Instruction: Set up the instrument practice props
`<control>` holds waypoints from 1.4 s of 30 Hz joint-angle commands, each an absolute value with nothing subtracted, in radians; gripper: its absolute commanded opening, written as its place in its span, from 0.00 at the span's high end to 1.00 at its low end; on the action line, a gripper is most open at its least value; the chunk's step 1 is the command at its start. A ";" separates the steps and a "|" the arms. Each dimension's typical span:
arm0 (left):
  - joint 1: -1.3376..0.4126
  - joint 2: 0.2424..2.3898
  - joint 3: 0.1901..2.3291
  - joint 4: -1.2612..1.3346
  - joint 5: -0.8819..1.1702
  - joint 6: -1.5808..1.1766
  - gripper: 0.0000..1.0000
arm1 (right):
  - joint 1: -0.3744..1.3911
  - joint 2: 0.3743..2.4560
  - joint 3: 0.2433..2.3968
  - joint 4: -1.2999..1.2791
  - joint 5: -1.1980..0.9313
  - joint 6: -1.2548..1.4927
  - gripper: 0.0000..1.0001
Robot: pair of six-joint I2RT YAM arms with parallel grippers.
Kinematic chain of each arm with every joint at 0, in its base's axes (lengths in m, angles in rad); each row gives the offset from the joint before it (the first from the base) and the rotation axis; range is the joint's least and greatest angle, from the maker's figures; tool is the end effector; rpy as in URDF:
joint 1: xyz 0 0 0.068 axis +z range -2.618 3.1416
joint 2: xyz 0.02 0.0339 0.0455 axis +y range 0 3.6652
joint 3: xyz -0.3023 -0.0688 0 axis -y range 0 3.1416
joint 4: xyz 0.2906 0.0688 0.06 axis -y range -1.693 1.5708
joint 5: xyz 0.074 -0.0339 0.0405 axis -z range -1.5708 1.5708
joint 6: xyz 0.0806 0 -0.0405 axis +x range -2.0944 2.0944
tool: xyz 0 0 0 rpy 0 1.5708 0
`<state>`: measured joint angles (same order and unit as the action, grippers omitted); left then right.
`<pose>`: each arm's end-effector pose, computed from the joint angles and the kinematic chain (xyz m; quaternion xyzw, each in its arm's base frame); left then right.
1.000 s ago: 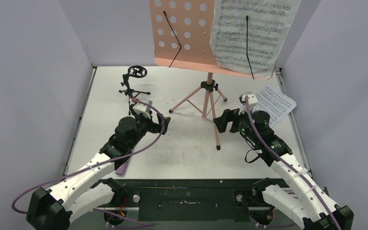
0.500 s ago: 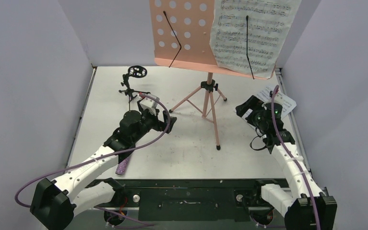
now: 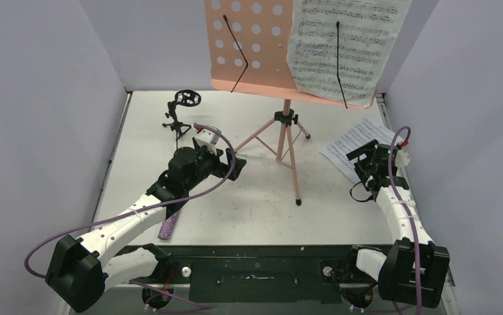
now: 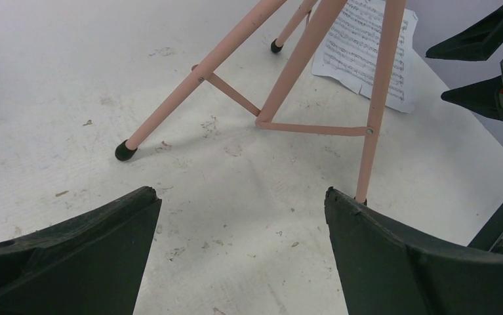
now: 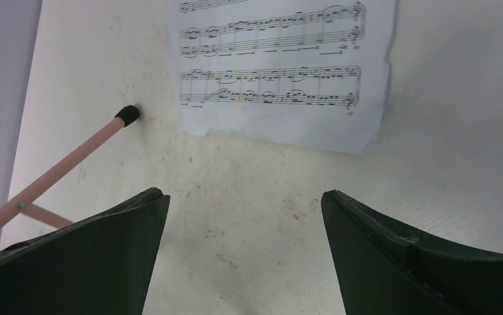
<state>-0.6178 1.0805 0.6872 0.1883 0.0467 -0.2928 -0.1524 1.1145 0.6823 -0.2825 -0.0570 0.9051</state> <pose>0.2589 -0.1886 0.2928 0.1400 0.7629 -0.2937 0.5586 0.2898 -0.0399 0.2164 0.4485 0.7912 0.1766 0.3764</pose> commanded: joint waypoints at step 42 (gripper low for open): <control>-0.612 1.071 0.756 0.315 0.104 -0.318 0.04 | -0.399 1.745 0.663 0.285 -0.328 1.042 0.85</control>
